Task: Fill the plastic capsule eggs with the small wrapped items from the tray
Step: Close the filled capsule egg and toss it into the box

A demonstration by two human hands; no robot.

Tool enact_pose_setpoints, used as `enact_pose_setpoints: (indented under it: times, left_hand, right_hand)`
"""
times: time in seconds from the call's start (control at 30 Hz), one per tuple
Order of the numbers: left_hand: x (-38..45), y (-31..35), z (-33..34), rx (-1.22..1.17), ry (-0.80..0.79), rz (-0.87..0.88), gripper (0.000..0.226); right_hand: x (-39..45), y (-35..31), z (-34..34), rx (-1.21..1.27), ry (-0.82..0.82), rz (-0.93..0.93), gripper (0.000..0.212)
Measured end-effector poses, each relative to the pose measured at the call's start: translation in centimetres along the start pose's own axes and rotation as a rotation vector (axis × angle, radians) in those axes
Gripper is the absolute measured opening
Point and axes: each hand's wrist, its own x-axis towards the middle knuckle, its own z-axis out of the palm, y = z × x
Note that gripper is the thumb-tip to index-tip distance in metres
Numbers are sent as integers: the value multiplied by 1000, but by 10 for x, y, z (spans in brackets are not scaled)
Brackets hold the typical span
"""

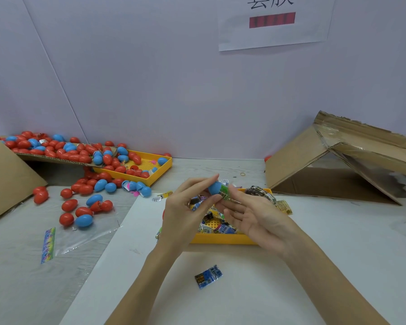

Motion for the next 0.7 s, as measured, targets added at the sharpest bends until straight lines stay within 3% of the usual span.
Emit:
enact_pose_setpoints:
  times: [0.6,0.7]
  left_hand:
    - [-2,0,-2,8,16,77,37]
    - [-2,0,-2,52,43,29,34]
  right_hand:
    - [1,-2,-4,4,-35,75,30]
    - [3,2,-5,-20,-3,85,35]
